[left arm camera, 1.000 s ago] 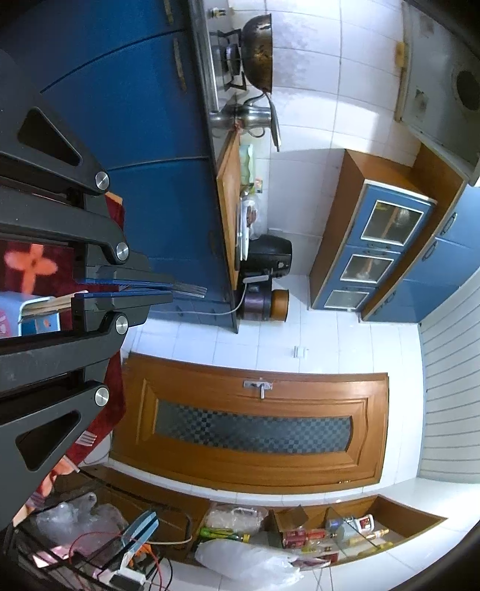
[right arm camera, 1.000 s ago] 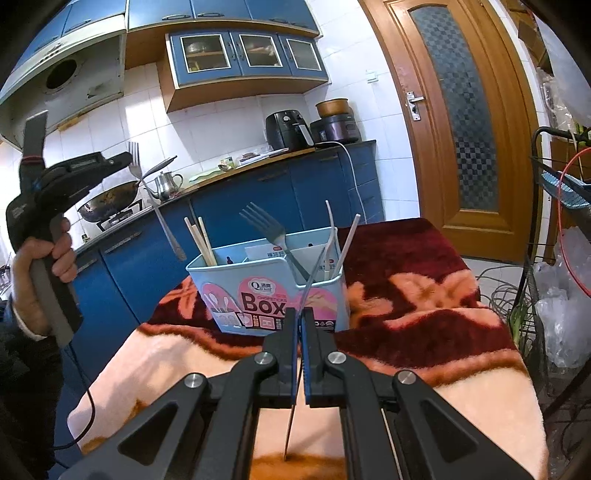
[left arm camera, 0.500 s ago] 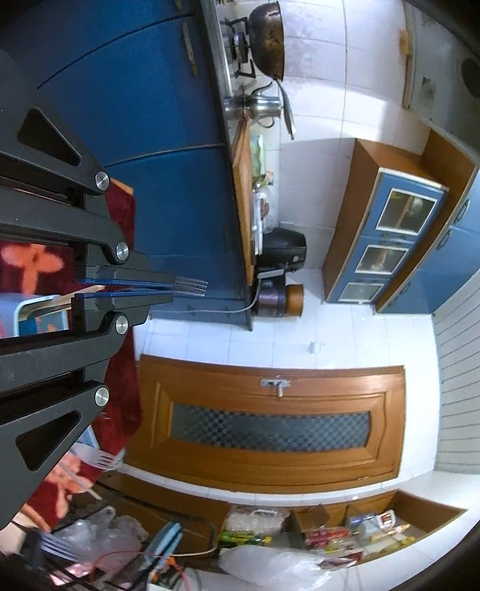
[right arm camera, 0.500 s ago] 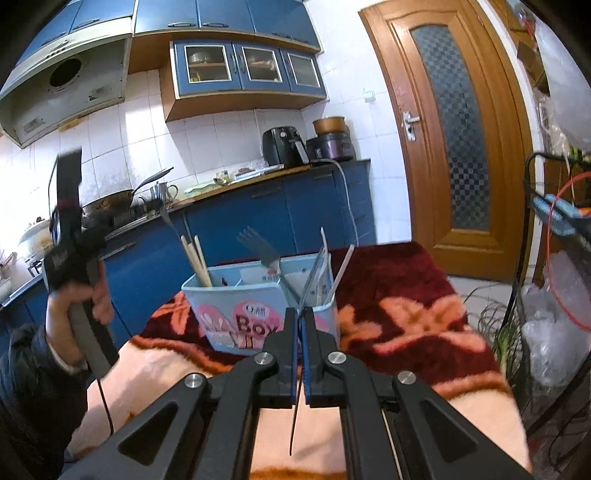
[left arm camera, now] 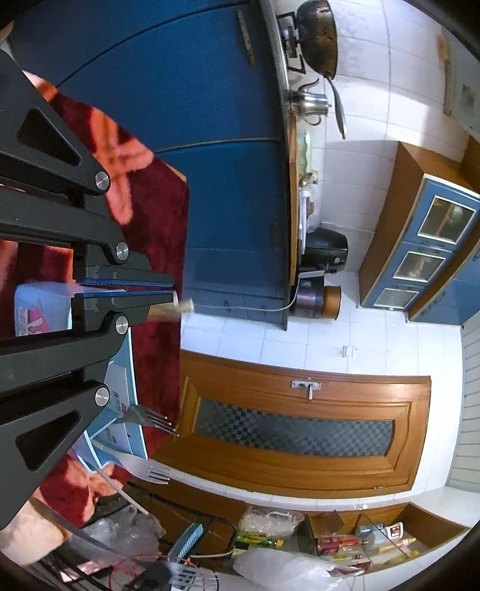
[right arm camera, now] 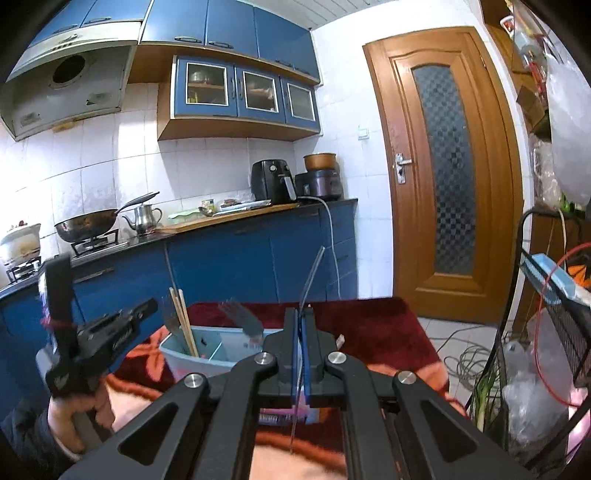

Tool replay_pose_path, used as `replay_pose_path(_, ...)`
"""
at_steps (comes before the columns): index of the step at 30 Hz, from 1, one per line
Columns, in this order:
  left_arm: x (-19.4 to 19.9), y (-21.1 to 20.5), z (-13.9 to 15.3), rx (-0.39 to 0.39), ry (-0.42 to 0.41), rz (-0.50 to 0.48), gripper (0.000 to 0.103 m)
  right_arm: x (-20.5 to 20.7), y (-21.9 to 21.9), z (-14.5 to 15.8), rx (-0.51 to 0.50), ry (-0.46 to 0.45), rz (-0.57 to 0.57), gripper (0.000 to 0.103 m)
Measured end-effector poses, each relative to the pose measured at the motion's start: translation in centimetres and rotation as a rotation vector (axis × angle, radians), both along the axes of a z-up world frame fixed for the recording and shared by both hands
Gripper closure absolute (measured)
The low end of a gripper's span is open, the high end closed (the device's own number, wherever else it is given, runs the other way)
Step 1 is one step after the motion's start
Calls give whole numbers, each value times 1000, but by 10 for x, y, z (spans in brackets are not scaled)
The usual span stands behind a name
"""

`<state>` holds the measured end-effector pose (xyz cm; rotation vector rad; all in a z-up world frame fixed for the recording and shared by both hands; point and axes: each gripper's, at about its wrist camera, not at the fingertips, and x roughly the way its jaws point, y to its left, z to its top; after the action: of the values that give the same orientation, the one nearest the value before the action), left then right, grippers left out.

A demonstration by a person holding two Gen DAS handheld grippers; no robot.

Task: Organize utensils
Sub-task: 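Open the left tool over the blue box while the right tool releases the knife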

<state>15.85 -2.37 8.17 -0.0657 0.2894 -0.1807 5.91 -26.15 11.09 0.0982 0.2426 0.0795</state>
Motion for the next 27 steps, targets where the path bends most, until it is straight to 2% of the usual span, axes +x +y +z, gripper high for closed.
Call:
replay_pose_path(7,-4,-2,-6,-4,-13,-15,102,25,11,9,-40,-54,-42,99)
replay_pose_path(17,5,3,-17,-29,48,-20,101,57,18,2,-67,-53,-56,99)
replay_pose_path(27,10,9,-22,-48,67,-17,101,60,23,10,-57,-85,-42,99)
